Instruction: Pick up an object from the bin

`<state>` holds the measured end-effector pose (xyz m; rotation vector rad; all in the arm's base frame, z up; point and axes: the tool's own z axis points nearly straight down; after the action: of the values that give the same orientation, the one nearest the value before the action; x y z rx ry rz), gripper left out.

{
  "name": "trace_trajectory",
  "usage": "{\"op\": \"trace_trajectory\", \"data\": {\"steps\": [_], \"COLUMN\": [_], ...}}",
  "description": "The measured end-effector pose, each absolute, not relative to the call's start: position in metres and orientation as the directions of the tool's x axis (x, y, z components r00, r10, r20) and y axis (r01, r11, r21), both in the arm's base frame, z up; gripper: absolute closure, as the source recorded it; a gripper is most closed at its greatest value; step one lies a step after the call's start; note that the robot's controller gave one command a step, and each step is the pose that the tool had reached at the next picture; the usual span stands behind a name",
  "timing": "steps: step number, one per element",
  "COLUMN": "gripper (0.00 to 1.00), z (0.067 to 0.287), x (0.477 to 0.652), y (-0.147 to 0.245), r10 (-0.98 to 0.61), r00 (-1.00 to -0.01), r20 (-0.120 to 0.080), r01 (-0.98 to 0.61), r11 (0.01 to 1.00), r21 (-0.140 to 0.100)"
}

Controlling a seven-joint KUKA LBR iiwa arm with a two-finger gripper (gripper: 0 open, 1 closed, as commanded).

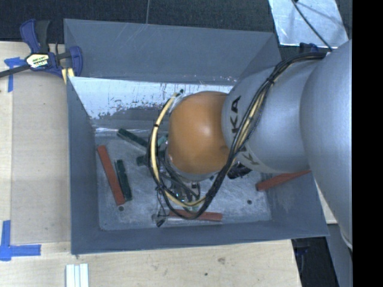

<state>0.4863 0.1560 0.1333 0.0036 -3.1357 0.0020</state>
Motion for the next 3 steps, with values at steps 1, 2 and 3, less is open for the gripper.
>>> {"op": "trace_trajectory", "data": {"steps": [1, 2, 3], "gripper": [0.00, 0.00, 0.00], "z": [0.067, 0.108, 0.073], "x": [0.499, 0.583, 0.617], "y": [0.118, 0.062, 0.092], "r10": [-0.008, 0.030, -0.134], "r00": [-1.000, -0.999, -0.991], "r20": [0.004, -0.013, -0.005], "r01": [-0.008, 0.030, -0.134], "r11": [1.000, 1.000, 0.991], "r21": [-0.002, -0.002, 0.001]}}
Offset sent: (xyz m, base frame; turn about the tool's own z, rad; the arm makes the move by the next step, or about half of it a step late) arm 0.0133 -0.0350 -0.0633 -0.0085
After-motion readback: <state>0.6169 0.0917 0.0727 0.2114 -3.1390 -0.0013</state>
